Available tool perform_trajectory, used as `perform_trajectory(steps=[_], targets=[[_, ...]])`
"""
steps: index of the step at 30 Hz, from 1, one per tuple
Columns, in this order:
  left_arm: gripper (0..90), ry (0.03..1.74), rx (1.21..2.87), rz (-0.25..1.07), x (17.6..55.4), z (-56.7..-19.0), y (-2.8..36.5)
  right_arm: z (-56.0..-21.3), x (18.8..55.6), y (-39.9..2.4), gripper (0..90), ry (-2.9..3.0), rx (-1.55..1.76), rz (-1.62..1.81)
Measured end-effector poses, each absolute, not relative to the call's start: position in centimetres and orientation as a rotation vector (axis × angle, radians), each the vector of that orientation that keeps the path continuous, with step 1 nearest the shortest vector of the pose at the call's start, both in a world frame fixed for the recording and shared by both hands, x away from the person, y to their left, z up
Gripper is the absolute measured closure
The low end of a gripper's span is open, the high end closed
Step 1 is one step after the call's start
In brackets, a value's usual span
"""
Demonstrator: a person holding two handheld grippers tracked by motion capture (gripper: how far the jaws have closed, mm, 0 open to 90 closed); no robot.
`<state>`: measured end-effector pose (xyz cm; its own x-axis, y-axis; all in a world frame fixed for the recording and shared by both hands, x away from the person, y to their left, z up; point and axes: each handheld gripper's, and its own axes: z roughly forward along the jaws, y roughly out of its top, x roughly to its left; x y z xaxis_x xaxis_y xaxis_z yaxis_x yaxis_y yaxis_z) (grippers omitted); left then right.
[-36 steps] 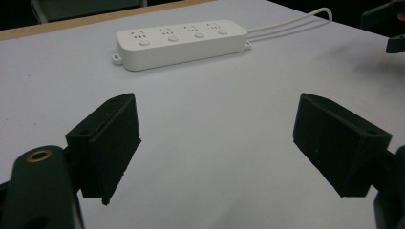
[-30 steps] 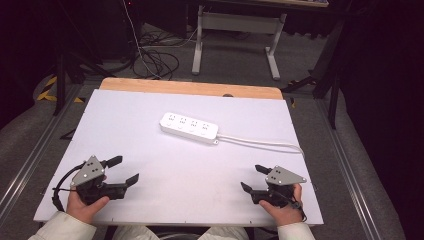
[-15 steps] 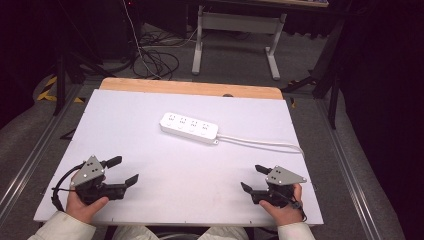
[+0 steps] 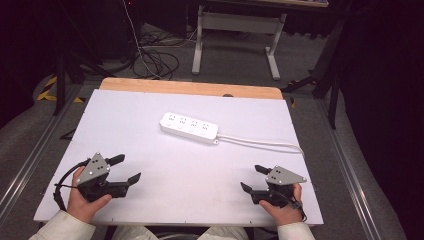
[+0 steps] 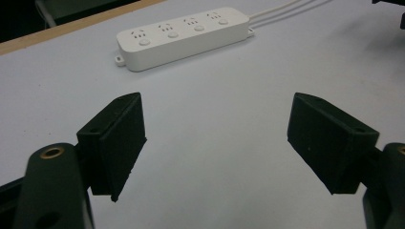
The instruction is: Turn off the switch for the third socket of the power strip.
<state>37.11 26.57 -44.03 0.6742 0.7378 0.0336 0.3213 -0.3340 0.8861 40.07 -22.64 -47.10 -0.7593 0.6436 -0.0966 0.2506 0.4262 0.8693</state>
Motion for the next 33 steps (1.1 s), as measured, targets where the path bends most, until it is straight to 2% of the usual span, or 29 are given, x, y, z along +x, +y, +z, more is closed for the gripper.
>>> perform_trajectory(steps=[18,33], targets=[[23.6,0.82,1.959,0.495,39.5,-41.5,25.2,-47.2,40.1,-22.6,23.9,2.272,0.767,1.288],[24.4,0.789,2.003,0.472,41.7,-39.5,22.5,-47.2,40.1,-22.6,23.9,2.276,0.769,1.293]])
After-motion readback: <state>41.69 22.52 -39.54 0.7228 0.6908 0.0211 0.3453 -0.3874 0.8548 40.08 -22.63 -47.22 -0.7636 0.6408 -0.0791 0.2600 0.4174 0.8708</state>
